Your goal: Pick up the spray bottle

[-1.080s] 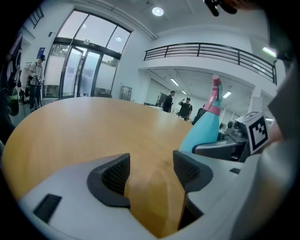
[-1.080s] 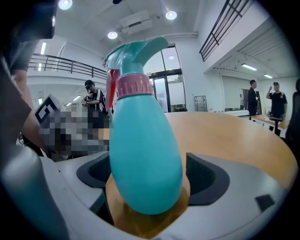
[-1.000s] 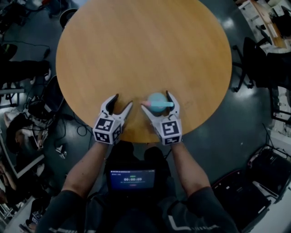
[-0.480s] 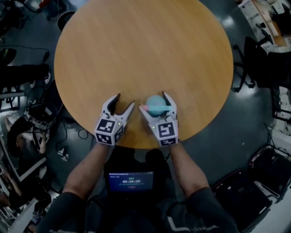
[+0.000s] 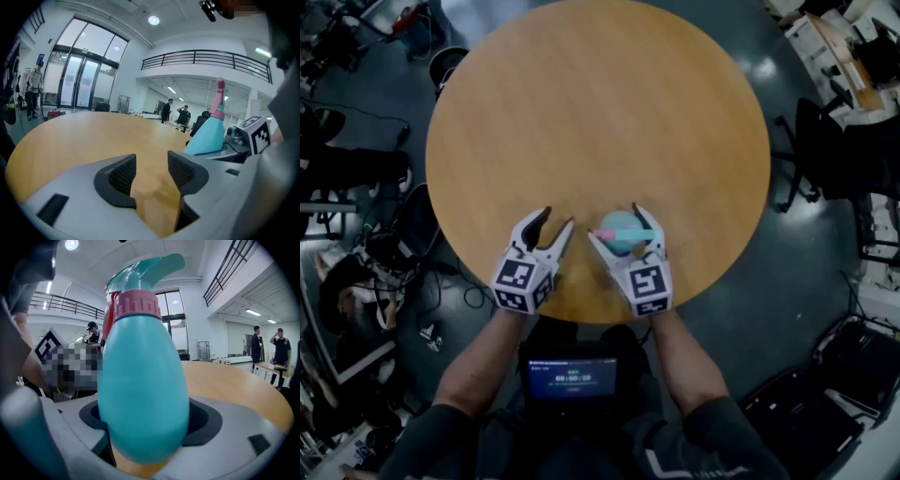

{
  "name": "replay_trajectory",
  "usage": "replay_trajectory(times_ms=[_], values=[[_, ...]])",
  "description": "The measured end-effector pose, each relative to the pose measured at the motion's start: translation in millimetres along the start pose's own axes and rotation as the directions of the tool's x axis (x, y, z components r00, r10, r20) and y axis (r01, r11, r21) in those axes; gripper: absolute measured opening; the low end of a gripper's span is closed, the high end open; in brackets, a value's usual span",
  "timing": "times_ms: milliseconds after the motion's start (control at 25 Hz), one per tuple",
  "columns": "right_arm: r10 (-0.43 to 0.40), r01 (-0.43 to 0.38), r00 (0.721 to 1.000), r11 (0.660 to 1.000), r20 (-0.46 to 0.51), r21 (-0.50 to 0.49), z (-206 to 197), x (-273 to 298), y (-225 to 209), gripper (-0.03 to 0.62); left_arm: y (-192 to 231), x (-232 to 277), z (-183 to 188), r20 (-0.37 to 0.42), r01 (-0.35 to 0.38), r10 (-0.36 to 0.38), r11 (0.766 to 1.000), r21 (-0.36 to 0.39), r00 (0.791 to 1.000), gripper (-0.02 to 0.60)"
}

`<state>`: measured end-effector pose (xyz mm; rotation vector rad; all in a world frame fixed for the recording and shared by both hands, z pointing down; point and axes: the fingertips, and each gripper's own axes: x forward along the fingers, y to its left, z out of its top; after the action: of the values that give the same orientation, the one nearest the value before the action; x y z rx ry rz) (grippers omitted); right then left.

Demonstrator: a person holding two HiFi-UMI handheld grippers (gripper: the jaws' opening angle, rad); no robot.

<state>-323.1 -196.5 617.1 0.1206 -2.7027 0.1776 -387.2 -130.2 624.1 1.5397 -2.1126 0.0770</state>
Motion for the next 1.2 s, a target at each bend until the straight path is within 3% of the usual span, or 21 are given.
replay_trajectory(times_ms=[200, 280, 520, 720, 1000, 1200], values=[[0.012, -0.012, 1.000, 1.000, 0.027, 0.015, 39.5, -16.5, -6.9, 0.439, -11.5, -13.4, 49.8, 0.092, 0.013, -0.014, 1.000, 0.017, 0.996, 0.175], [0.006, -0.006, 0.999, 1.000, 0.047, 0.016, 58.6, -23.1, -11.1, 0.439, -14.3, -17.1, 62.5, 0.115, 0.014, -0.017, 0.999, 0.032, 0.993, 0.098], [-0.028, 0.026, 0.996, 0.999, 0.090, 0.025, 118.0, -54.3, -16.6, 0.439, -27.8, -38.4, 103.7, 0.183, 0.030, -0.030, 1.000, 0.005, 0.983, 0.004], [-0.025, 0.025, 0.985, 1.000, 0.169, 0.001, 158.7, -73.0, -11.1, 0.439, -49.3, -52.4, 140.6, 0.237, 0.091, -0.097, 0.995, 0.035, 0.967, 0.002], [-0.071, 0.074, 0.983, 0.997, 0.172, -0.010, 159.2, -96.1, -11.9, 0.439, -86.1, -61.3, 154.9, 0.220, 0.177, -0.188, 0.982, 0.069, 0.957, 0.000], [-0.166, 0.163, 0.967, 0.986, 0.192, 0.030, 151.5, -143.1, -25.8, 0.439, -118.8, -49.8, 147.9, 0.186, 0.251, -0.266, 0.963, 0.101, 0.946, 0.000]])
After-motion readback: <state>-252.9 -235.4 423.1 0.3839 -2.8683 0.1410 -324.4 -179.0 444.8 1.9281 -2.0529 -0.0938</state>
